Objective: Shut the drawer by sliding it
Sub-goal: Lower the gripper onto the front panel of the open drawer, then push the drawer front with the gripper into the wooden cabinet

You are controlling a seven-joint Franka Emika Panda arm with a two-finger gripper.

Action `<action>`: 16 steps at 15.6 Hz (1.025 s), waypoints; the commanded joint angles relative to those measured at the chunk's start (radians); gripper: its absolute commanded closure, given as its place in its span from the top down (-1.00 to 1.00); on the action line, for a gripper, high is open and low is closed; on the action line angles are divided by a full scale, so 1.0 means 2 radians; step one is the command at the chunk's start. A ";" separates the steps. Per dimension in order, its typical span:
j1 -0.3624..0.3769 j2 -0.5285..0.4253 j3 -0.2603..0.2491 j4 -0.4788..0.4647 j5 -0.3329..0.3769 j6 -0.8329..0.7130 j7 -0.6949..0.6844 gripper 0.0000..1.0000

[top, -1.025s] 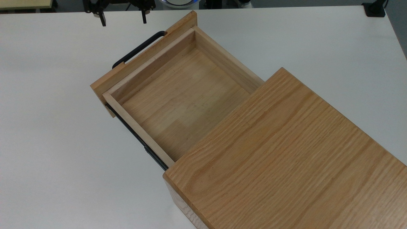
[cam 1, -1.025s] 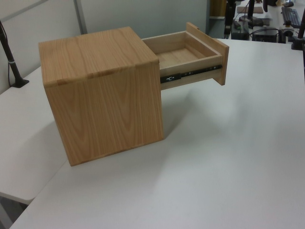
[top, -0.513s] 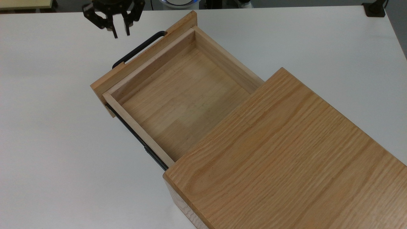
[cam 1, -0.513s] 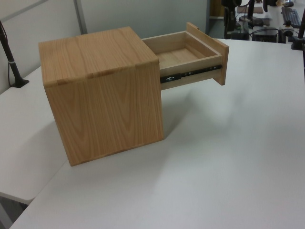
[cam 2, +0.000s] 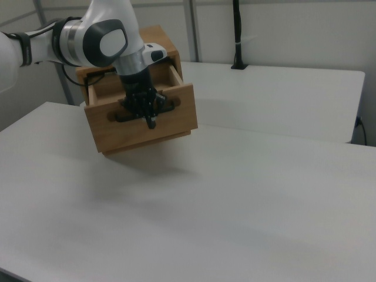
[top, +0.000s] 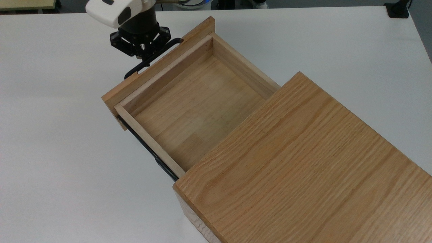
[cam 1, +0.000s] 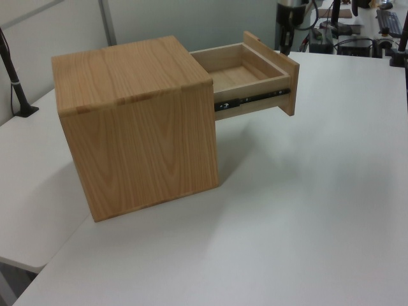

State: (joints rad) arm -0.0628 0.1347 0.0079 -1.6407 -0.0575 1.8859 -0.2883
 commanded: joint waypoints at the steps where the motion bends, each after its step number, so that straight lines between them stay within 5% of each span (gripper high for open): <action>1: 0.007 0.008 0.001 -0.003 0.006 0.015 0.053 -1.00; 16: 0.070 0.105 0.002 0.076 0.005 0.142 0.291 -1.00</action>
State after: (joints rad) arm 0.0386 0.2612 0.0161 -1.5419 -0.0469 2.1089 0.1990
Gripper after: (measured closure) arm 0.996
